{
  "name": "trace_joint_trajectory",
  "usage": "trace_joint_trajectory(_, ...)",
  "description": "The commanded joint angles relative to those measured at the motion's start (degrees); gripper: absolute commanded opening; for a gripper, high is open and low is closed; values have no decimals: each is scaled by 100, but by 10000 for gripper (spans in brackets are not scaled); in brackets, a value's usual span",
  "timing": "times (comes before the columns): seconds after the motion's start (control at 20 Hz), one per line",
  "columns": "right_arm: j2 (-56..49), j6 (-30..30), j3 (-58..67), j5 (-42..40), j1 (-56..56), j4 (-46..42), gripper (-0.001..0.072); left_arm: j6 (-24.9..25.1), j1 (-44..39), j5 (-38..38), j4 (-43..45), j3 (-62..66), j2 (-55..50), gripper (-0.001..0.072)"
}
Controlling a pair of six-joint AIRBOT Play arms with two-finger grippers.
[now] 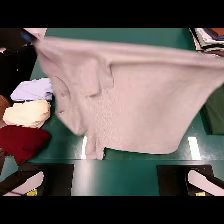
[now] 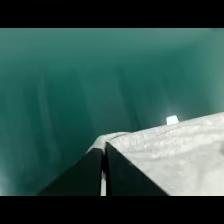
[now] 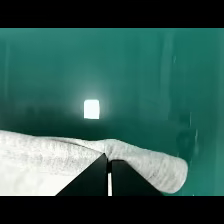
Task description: Fold the shirts.
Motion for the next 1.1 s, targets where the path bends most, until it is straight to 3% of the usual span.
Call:
trace_joint_trajectory(0.0, -1209, 111, -509, -330, 704, -450, 17, 280, -284, 116, 177, -380, -1344, 24)
trace_joint_trajectory(0.2, -2601, 105, 22, -1209, 769, -398, 16, 278, -271, 1534, 210, -286, -2570, 24)
trace_joint_trajectory(0.4, -3252, 90, 992, -1692, 769, -407, 16, 280, -251, 2437, 212, -162, -2747, 25)
trace_joint_trajectory(0.5, -3292, -101, 1237, -1569, 776, -413, 17, 280, -240, 2205, 221, -22, -2745, 25)
trace_joint_trajectory(0.6, -3222, -203, 1209, -1270, 844, -575, 16, 280, -243, 1513, 221, 92, -2743, 24)
trace_joint_trajectory(0.75, -2896, -199, 487, -1147, 957, -1027, 16, 424, -310, 566, 391, -59, -2747, 23)
trace_joint_trajectory(1.05, -2076, -192, -1537, -1718, 1043, -1036, 16, 431, -402, 525, 605, -1071, -2747, 24)
